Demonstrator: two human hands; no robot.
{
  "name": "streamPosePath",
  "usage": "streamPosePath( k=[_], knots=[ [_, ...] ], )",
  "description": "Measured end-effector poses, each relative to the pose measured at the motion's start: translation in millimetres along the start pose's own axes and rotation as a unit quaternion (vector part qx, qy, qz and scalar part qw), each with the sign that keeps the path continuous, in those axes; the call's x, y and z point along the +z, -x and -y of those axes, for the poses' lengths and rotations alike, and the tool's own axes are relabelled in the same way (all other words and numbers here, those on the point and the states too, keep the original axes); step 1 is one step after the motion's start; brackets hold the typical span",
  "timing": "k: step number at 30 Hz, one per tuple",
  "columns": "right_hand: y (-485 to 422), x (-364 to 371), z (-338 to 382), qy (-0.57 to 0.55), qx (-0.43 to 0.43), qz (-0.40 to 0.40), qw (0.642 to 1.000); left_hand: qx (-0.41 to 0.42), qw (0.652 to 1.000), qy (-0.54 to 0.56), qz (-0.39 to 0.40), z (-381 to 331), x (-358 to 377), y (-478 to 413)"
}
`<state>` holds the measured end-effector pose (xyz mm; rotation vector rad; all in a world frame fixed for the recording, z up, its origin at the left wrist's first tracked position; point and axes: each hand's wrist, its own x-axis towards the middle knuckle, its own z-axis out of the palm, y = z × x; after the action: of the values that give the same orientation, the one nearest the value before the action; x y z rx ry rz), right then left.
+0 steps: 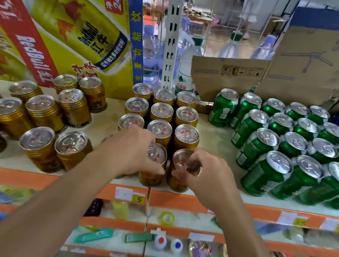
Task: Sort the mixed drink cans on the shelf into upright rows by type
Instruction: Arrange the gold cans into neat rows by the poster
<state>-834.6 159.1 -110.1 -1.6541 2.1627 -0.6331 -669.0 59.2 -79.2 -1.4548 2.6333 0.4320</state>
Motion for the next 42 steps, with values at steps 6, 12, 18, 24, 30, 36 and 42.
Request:
streamPosePath(
  k=[6, 12, 18, 24, 30, 36, 42],
  knots=[
    [8.1, 4.7, 0.2, -0.03, 0.007, -0.022, 0.999, 0.0, 1.0, 0.016, 0.002, -2.9, 5.5, 5.7],
    [7.7, 2.4, 4.2, -0.077, 0.037, -0.039, 0.996, 0.026, 0.998, 0.059, -0.004, 6.7, 7.5, 8.7],
    [6.3, 1.5, 7.6, -0.094, 0.04, -0.045, 0.994, 0.042, 0.996, 0.08, 0.0, 11.6, 6.0, 9.0],
    [2.9, 0.0, 9.4, -0.072, 0.04, -0.033, 0.996, 0.026, 0.996, 0.082, -0.013, 1.2, 11.3, 9.7],
    [3.2, 1.0, 8.6, -0.059, 0.047, -0.031, 0.997, 0.049, 0.995, 0.09, -0.015, 3.2, 12.6, 7.4],
    [1.1, -0.1, 10.2, -0.029, 0.032, -0.023, 0.999, 0.061, 0.993, 0.1, -0.02, 5.2, 12.1, 6.7],
    [-0.4, 1.2, 12.1, -0.009, 0.013, -0.032, 0.999, 0.073, 0.991, 0.101, -0.057, 7.8, 17.1, 11.9]
  ],
)
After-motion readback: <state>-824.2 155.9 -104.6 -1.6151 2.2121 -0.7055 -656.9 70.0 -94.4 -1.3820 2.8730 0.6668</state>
